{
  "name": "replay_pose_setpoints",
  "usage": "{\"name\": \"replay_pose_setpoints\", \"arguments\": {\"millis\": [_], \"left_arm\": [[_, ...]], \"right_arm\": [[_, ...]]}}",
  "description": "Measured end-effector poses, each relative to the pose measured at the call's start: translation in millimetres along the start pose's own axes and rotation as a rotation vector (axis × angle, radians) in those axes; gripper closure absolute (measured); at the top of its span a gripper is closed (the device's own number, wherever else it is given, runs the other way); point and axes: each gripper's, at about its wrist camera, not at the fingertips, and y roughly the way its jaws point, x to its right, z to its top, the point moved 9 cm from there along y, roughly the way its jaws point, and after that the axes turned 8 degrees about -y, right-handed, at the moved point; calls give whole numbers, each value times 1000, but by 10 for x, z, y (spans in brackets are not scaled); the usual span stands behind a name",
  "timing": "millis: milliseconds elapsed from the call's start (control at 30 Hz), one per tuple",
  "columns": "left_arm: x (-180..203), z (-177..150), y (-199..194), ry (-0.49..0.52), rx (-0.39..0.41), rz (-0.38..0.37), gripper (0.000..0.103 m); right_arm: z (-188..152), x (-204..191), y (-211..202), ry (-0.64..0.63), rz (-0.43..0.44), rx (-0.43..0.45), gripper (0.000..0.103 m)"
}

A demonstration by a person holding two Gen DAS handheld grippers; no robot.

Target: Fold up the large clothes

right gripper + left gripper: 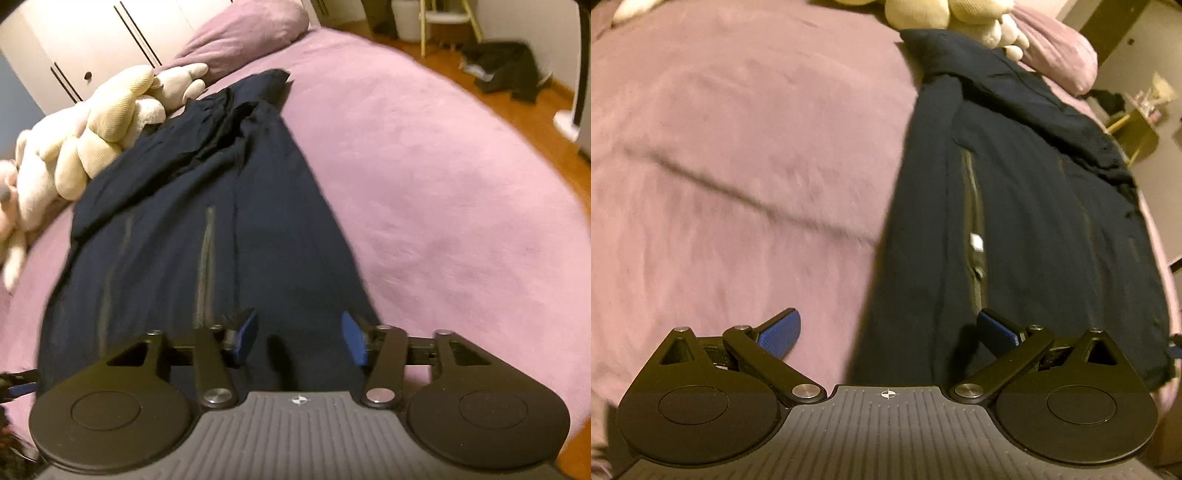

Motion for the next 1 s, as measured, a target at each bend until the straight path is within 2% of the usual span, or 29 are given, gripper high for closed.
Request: {"name": "replay_pose_setpoints", "arguments": {"millis": [100,167,200,267,300,367,400,433,500,567,633,667,700,733,767,800,867,1000], "left_arm": [[57,-107,1,15,-16,-34,0],[57,-124,24,9,-27,-45,0],[61,-124,29,1,-36,-54,3],[47,-107,3,-16,-47,-71,17],[42,-101,-10,-22,-54,-79,25],[28,-98,-21,-26,-70,-89,33],[26,-111,-21,-21,-80,-97,42],[23,-115,-17,-19,-86,-106,44],[20,-124,10,-11,-100,-118,43],[19,-139,37,15,-123,-121,41],[25,-118,45,17,-133,-118,44],[21,-110,35,14,-135,-115,48],[26,-93,37,8,-139,-115,63],[31,-67,24,-4,-141,-122,74],[51,-34,18,-23,-146,-139,75],[76,-4,-8,-35,-145,-148,78],[186,100,-102,-43,-127,-191,80],[480,541,-341,-78,-19,-298,82]], "right_arm": [[-81,104,-58,-14,-41,17,41],[-155,211,-41,48,-1,-2,41],[-186,242,-19,78,16,-16,41],[-263,287,26,142,59,-40,42],[-291,290,18,166,82,-42,45],[-303,262,-8,186,125,-42,63],[-302,252,-19,193,146,-48,66],[-302,245,-31,202,171,-47,71],[-295,231,-37,228,229,-54,72],[-288,218,10,264,277,-81,68],[-289,201,100,288,300,-113,63],[-303,181,134,292,306,-126,63],[-313,161,156,290,305,-134,63],[-315,137,166,282,304,-138,65],[-307,106,172,269,302,-138,76],[-289,83,170,259,297,-133,78],[-231,29,118,275,344,-113,82],[117,-128,-23,315,442,-33,83]]}}
